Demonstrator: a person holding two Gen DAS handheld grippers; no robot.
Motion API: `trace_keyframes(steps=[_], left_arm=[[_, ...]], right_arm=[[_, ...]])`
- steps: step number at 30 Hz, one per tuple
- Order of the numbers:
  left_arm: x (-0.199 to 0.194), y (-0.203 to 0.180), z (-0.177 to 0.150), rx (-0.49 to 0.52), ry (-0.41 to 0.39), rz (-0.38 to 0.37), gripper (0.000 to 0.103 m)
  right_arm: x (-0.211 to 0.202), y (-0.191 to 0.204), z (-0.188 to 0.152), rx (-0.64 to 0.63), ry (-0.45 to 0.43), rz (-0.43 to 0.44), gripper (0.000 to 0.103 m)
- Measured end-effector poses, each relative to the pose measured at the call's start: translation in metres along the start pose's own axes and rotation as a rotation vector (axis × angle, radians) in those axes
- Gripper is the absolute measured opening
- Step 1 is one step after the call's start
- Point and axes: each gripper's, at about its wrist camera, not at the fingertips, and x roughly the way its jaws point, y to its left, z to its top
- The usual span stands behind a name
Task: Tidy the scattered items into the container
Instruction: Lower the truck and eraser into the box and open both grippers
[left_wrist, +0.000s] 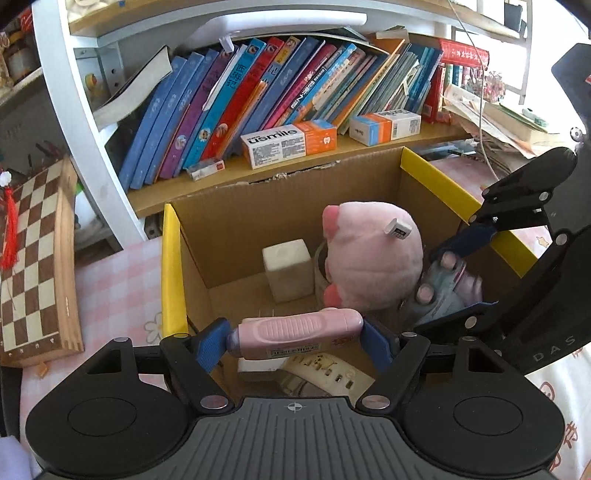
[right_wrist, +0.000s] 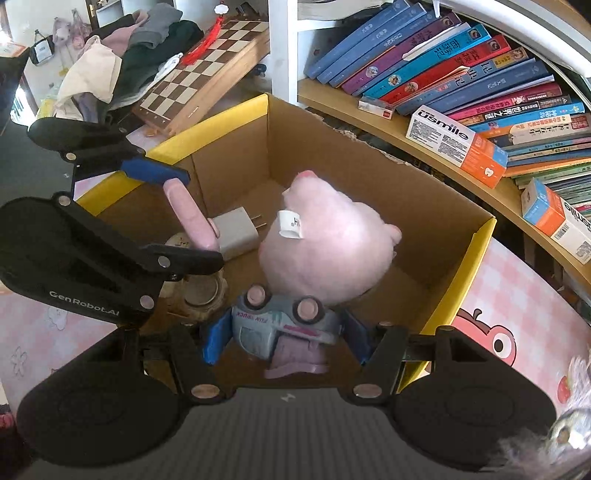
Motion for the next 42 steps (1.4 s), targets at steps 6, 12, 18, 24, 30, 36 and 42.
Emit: trace_keyframes(steps=[6,12,18,24,30,36,42], left_arm=[[-0.002,-0.001,0.000,0.012,0.005,0.005,0.079],[-0.012,0.000,-0.002,0.024,-0.020,0.042,0.084],[-0.029,0.003,-0.005,0.000,-0.067,0.050,0.085],[-0.035,-0.005,-0.016,0.027,-0.040,0.046,0.084],[-0.043,0.000,-0.023,-0.127,-0.026,0.021,0.083],[-0.053,0.000,-0.031,-0.223,-0.034,0.034,0.083],[-0.059,-0.007,-0.036,-0.278,-0.036,0.062,0.082]], right_arm=[[0.003,0.004,0.000,-0.004,-0.004,-0.036,0.078],[-0.002,0.006,-0.002,0.008,-0.014,-0.045,0.081],[-0.020,0.010,-0.008,0.031,-0.063,-0.074,0.082],[-0.030,0.014,-0.018,0.024,-0.064,-0.139,0.062],[-0.027,0.020,-0.023,-0.031,-0.054,-0.190,0.055],[-0.028,0.019,-0.025,-0.060,-0.058,-0.177,0.053],[-0.029,0.016,-0.026,-0.111,-0.055,-0.147,0.053]])
